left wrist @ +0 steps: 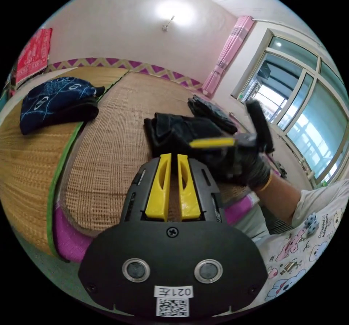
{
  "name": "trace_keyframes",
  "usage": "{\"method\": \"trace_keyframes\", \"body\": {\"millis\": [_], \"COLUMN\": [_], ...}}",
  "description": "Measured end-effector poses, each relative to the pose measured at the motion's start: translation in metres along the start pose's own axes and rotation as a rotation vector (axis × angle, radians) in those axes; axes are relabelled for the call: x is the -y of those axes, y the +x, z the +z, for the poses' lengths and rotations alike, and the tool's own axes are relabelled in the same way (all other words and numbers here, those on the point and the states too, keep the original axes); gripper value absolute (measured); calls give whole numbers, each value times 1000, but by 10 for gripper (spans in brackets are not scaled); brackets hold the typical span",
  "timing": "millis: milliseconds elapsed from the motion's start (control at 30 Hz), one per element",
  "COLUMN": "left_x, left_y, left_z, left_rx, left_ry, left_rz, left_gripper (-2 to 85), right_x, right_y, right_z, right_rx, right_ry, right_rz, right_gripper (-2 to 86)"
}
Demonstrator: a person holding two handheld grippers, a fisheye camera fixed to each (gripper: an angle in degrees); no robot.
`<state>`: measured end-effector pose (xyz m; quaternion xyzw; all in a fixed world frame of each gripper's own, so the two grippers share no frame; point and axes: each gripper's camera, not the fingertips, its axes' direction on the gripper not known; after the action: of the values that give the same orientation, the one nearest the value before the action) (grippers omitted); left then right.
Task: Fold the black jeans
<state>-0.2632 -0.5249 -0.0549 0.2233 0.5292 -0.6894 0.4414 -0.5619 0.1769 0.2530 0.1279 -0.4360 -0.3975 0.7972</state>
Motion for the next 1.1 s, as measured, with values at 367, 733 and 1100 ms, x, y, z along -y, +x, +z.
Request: {"method": "trace_keyframes", "body": {"millis": [367, 733, 1100], "left_x": [56, 128, 185], "left_y": [-94, -184, -218], "left_z": [20, 6, 58], "left_rx": [-20, -225, -308], "left_ry": [-172, -109, -343], "left_rz": [-71, -221, -237], "left_gripper": [-8, 129, 76], "right_x": [-93, -149, -127], "right_y": [89, 288, 364], "right_z": [-92, -78, 4], "right_rx": [-131, 291, 560], "right_ry": [294, 280, 131], "right_rz": [161, 554, 620], "right_gripper": [26, 142, 101]}}
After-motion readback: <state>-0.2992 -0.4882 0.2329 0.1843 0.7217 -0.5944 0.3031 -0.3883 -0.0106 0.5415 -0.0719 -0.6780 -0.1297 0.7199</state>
